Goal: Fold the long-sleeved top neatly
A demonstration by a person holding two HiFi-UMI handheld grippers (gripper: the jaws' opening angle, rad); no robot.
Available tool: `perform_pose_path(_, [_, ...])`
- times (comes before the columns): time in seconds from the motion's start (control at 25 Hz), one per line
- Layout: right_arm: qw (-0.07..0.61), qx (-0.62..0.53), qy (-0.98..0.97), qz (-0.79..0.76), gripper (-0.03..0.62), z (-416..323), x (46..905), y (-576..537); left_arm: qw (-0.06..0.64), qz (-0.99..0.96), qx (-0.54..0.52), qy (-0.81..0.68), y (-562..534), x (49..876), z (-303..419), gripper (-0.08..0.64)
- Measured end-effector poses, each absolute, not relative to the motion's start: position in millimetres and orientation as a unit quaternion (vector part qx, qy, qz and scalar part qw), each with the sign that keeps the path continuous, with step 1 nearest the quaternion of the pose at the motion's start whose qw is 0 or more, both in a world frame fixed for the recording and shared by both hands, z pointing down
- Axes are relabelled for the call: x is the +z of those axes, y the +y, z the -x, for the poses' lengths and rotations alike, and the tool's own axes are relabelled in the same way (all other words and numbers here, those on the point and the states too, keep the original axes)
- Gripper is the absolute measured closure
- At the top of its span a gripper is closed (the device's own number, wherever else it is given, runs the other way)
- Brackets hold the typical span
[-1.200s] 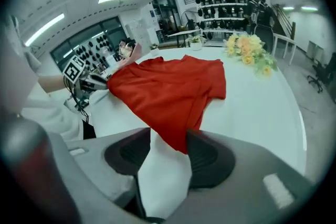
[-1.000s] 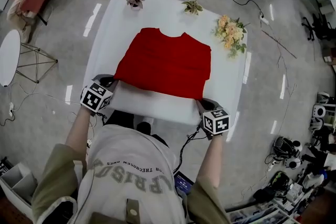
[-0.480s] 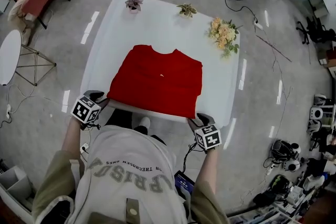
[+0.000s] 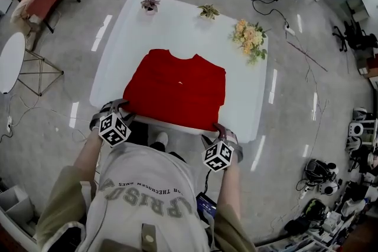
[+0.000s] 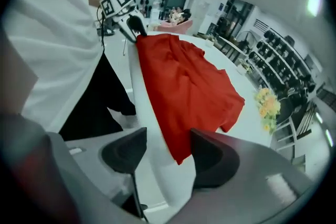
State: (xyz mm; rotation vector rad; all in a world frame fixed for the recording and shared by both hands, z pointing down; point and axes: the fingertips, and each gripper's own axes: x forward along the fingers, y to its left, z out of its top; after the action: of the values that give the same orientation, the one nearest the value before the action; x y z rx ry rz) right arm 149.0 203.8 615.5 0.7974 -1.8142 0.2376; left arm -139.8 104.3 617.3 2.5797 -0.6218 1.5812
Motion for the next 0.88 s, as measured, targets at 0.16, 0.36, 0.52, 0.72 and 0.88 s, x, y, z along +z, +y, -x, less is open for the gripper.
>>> perform_pose_path(0.16, [0.581,0.056,-0.746,-0.322,0.519,-161,624,196,0.004,-0.827,0.518,-0.216,101,623,140,0.392])
perform_pose_path(0.36, [0.543,0.100,-0.777,-0.302,0.568,-157,590,219,0.055,-0.853,0.480,-0.197,128,594,141,0.532])
perform_pose_path(0.52, [0.518,0.157,-0.799,-0.263,0.568,-159,572,241,0.091,-0.865,0.464,-0.168,151,564,144,0.534])
perform_pose_path(0.72, [0.448,0.179,-0.829,-0.282,0.568,-171,517,197,0.086,-0.872,0.438,-0.200,114,529,134,0.532])
perform_pose_path(0.88, [0.437,0.161,-0.835,-0.294,0.568,-189,487,126,0.096,-0.874,0.415,-0.232,45,511,125,0.532])
